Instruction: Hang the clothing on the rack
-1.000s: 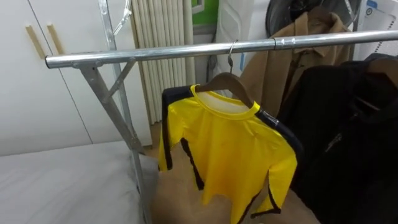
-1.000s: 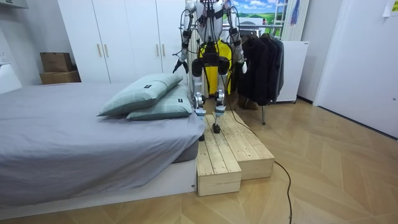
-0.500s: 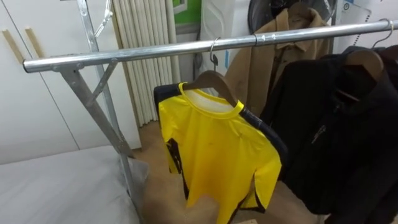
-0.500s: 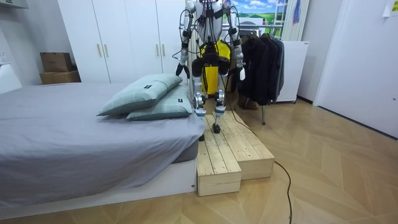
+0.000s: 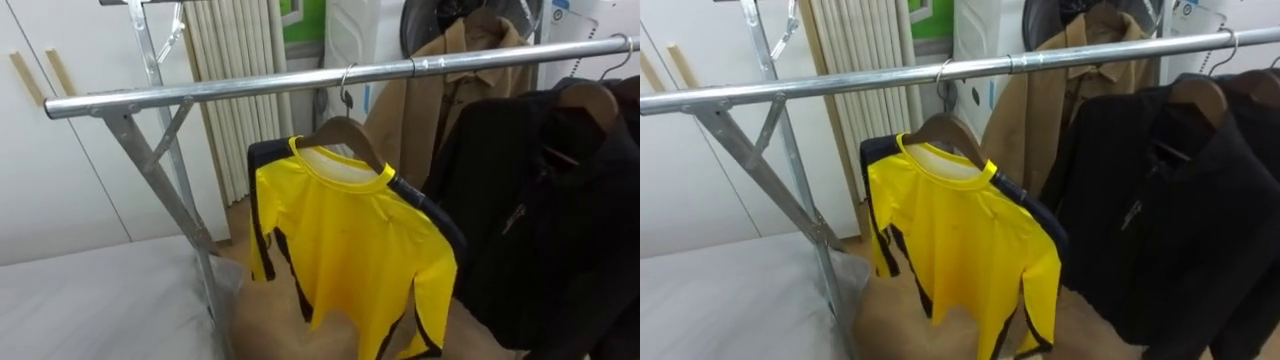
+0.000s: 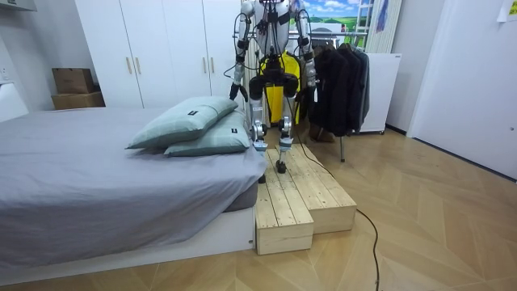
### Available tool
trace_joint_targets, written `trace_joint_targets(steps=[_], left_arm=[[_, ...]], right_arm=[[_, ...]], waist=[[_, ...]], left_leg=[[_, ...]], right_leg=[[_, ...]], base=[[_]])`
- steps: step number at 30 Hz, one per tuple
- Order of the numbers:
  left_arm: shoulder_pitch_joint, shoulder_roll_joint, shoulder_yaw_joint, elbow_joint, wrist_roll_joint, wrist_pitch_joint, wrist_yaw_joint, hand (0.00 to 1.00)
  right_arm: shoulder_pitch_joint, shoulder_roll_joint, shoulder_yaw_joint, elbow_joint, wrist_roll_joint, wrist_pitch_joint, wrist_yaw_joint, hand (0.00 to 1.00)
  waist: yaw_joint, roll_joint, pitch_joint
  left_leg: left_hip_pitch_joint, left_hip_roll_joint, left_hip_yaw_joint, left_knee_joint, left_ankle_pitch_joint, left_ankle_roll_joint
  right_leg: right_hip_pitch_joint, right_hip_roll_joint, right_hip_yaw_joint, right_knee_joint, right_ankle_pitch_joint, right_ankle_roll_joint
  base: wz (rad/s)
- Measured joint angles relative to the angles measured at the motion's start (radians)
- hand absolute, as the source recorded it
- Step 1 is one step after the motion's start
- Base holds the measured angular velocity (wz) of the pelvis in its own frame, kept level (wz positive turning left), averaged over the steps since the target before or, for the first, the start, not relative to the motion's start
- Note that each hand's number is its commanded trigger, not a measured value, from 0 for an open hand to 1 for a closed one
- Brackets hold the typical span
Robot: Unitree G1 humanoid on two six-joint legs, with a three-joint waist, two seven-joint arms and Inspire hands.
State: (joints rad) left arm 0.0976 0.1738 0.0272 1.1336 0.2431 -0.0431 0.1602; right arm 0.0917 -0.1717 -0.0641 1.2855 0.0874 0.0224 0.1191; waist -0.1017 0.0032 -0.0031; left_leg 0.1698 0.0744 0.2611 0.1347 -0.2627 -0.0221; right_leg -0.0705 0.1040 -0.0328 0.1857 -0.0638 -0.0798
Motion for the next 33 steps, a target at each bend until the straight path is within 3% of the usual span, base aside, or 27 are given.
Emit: trace_joint_targets(steps=[4, 8, 15, 23, 33], left_arm=[[-0.005, 0.002, 0.0, 0.004, 0.004, -0.002, -0.016, 0.0], [-0.006, 0.004, 0.003, 0.004, 0.011, -0.001, -0.02, 0.0], [-0.005, 0.003, 0.007, 0.007, 0.011, 0.001, -0.023, 0.0], [-0.01, 0.002, 0.009, 0.008, 0.035, 0.022, -0.029, 0.0], [-0.017, 0.003, 0.012, 0.006, 0.035, 0.02, -0.034, 0.0]], right_arm=[[0.005, 0.001, 0.0, 0.0, 0.033, -0.003, 0.0, 0.0], [0.007, 0.003, -0.002, 0.0, 0.034, -0.018, 0.002, 0.0], [0.025, 0.008, -0.029, 0.002, 0.085, -0.021, 0.003, 0.0], [0.044, 0.014, -0.039, 0.001, 0.127, -0.018, 0.003, 0.0], [0.038, 0.011, -0.037, -0.007, 0.111, -0.021, 0.006, 0.0]], waist=[[0.002, 0.008, -0.0023], [0.001, 0.005, 0.008], [0.0, 0.005, 0.0117], [0.0, 0.012, 0.0067], [0.008, 0.018, 0.0021]], left_leg=[[0.0, 0.0, -0.008, 0.001, 0.0, 0.0], [0.003, 0.0, -0.019, 0.001, 0.0, 0.0], [0.008, 0.001, -0.022, 0.001, 0.0, 0.0], [0.017, 0.0, -0.021, 0.001, 0.0, 0.0], [0.009, 0.001, -0.015, 0.003, 0.001, 0.0]], right_leg=[[0.0, 0.0, -0.001, 0.0, -0.003, 0.0], [0.0, 0.001, -0.001, -0.001, -0.005, -0.002], [0.006, 0.002, -0.001, -0.001, -0.008, -0.003], [0.014, 0.002, -0.001, 0.0, -0.009, -0.002], [-0.002, 0.002, -0.001, 0.009, -0.009, -0.005]], base=[[0.03], [-0.05], [0.0], [0.0], [-0.02]])
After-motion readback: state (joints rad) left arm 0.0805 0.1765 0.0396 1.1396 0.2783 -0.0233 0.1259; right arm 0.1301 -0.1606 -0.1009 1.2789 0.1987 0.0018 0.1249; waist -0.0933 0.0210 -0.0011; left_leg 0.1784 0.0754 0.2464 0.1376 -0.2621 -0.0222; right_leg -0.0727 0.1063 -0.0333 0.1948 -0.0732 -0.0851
